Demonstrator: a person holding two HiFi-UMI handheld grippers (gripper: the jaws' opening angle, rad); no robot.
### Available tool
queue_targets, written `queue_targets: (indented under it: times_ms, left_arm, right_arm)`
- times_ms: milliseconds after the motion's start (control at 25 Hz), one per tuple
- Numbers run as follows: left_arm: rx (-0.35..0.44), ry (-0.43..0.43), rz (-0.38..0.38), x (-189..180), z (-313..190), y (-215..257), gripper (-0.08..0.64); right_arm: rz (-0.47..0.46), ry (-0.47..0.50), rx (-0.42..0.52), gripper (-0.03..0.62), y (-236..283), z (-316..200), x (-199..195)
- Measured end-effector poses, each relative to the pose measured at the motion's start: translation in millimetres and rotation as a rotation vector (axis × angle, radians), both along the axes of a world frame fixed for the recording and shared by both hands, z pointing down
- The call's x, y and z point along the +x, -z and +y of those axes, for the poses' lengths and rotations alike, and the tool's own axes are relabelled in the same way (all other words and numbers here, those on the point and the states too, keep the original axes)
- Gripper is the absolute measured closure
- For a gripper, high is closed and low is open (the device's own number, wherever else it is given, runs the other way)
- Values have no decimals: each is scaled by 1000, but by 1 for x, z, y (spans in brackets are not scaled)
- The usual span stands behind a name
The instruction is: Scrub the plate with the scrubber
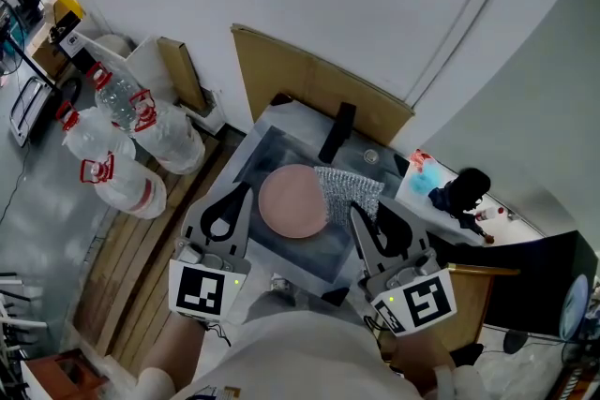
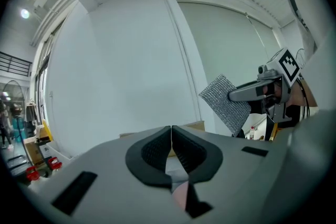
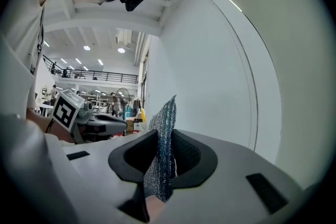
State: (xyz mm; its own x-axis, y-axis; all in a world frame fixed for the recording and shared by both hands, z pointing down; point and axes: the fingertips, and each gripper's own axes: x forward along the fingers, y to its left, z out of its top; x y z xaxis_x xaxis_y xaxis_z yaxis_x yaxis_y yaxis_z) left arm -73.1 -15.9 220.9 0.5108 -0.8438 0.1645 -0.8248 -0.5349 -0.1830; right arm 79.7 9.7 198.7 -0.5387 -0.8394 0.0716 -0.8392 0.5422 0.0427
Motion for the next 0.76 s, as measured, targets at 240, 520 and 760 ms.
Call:
queue_targets:
  times_ms: [240,520,760]
  left_arm:
    - [2,-3,1,3,0,0,538]
    - [6,-10,8,8,-1,5,538]
    - [-1,-13,6,11,-5,0,538]
  right_arm:
    - [3,8,6,485,0,-1,0]
    - [8,11,17,485,6,-3,1]
    - [6,9,21,485,4,-8,4]
